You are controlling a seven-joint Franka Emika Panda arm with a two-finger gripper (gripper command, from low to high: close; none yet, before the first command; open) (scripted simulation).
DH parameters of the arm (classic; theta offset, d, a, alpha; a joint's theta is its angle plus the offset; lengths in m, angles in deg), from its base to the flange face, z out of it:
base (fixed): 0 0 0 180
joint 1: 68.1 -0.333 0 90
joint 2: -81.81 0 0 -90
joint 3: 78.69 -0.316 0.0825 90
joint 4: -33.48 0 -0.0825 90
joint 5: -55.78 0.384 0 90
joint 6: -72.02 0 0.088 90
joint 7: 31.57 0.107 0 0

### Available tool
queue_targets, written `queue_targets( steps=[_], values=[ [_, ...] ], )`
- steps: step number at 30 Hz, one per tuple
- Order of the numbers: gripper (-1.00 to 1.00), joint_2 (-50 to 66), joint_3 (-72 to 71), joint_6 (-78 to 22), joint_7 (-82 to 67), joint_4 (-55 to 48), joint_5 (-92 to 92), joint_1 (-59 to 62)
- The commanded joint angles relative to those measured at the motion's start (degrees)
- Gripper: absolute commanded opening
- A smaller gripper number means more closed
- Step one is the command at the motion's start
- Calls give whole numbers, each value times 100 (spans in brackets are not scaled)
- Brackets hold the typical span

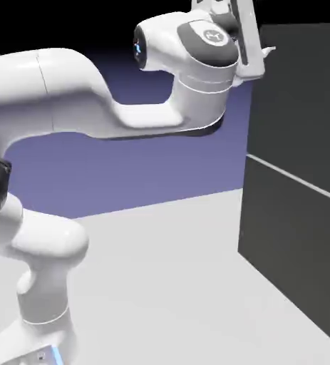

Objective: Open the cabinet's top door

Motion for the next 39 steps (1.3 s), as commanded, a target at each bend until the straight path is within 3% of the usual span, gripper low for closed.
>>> queue_targets(
  steps=[1, 25, 32, 33, 39],
  values=[
    [0, -33, 131, 33, -99, -116, -250, -121],
    [0, -812, 3254, 811, -2452, -2875, -6178, -2985],
    [0, -740, 4001, 984, -2323, -4043, -6208, -4211],
    [-100, -740, 4001, 984, -2323, -4043, -6208, -4212],
    [-100, -587, 3497, 416, -2221, -3005, -6208, -3312]
  ],
)
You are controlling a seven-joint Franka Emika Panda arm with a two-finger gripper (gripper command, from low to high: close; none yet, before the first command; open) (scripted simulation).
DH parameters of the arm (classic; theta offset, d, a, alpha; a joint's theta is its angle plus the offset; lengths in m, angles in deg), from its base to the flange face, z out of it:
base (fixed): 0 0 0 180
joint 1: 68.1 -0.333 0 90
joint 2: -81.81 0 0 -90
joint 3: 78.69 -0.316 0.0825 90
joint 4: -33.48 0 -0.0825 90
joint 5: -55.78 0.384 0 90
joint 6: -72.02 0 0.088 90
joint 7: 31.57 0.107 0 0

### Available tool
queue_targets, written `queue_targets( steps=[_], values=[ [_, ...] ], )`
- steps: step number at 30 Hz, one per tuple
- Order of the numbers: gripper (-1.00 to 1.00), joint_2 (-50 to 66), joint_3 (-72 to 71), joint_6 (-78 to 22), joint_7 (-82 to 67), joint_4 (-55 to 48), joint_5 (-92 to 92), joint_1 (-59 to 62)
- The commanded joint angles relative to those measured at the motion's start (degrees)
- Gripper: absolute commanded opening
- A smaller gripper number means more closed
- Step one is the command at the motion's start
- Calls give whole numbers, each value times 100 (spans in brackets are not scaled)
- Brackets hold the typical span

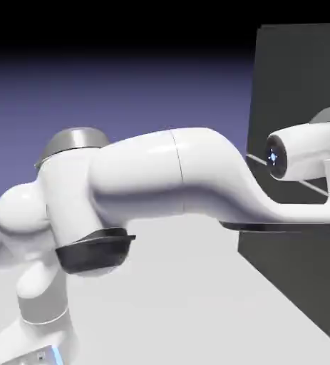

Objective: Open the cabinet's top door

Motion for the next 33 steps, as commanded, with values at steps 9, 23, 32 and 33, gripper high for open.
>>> queue_targets(
  steps=[9, 23, 32, 33],
  values=[
    [-100, 348, -1056, -975, 444, 1811, 0, 1827],
    [-100, 961, -3020, -1868, 1649, 3799, -6, 4734],
    [-100, 934, -4453, -2187, 1725, 4821, 613, 6603],
    [-100, 896, -4616, -2219, 1677, 4942, 732, 6811]
  ],
)
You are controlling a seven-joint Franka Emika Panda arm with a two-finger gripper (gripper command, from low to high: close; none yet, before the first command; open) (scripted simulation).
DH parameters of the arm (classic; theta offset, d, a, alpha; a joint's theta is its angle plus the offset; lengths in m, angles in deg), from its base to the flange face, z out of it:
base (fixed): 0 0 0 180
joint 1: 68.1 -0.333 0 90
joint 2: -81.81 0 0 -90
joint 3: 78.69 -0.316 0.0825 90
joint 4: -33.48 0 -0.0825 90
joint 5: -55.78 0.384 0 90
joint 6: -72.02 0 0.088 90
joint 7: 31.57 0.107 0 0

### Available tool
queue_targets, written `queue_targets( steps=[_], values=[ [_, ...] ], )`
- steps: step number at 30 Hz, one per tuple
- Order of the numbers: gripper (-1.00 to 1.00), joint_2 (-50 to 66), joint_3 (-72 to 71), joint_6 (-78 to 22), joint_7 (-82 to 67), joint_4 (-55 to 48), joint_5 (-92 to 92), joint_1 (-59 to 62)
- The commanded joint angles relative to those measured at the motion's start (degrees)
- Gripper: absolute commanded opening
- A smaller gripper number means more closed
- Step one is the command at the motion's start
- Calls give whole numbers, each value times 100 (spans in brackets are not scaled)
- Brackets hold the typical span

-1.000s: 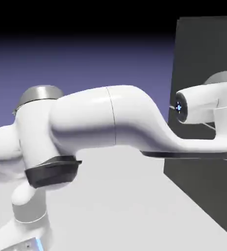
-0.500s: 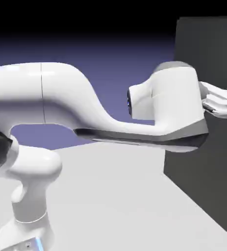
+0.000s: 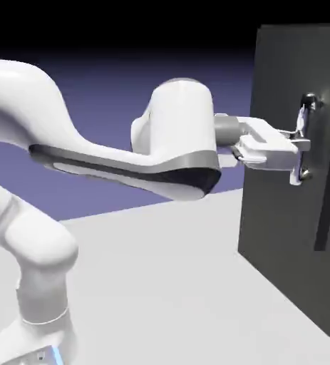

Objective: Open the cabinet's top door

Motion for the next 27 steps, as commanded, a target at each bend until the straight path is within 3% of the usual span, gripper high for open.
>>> queue_targets(
  steps=[1, 16, 27],
  values=[
    [-100, -43, -165, -27, -54, 122, 126, 207],
    [-100, -1272, -2694, -79, -1068, 1862, 2529, 3322],
    [-100, -2491, -4270, 908, -1907, 2672, 4621, 5606]
  ],
)
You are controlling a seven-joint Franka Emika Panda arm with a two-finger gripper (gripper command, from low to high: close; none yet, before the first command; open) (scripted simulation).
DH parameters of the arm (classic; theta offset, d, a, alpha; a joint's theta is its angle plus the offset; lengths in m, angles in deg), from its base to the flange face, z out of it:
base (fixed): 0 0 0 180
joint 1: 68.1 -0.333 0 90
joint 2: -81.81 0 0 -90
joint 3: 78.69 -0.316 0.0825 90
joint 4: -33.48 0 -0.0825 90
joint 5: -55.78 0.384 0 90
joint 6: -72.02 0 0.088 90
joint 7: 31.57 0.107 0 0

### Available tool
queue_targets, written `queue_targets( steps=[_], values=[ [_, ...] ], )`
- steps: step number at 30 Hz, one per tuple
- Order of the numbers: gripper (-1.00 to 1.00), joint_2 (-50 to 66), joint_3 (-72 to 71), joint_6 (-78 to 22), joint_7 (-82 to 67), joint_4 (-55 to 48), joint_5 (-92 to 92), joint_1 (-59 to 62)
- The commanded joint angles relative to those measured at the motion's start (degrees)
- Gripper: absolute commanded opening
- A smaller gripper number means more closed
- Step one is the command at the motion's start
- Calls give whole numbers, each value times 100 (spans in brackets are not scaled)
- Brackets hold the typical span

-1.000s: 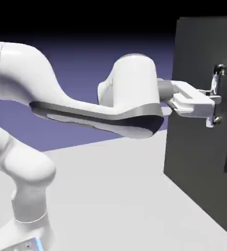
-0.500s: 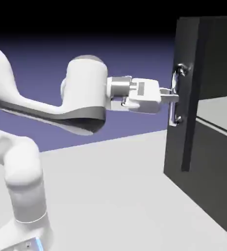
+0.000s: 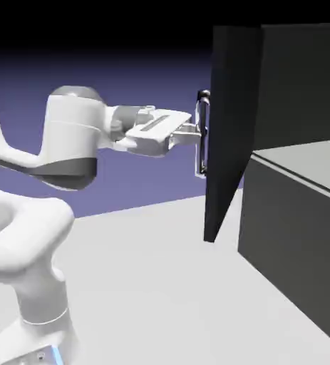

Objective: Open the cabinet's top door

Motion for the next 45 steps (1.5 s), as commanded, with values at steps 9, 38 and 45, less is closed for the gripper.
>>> queue_targets(
  steps=[9, 38, 45],
  values=[
    [-100, -599, 198, -194, -700, 262, 502, -155],
    [-100, -2314, -916, -5431, -3393, 1247, 3788, -4117],
    [-100, -2351, -2370, -6510, -3481, 1013, 5117, -4339]
  ],
)
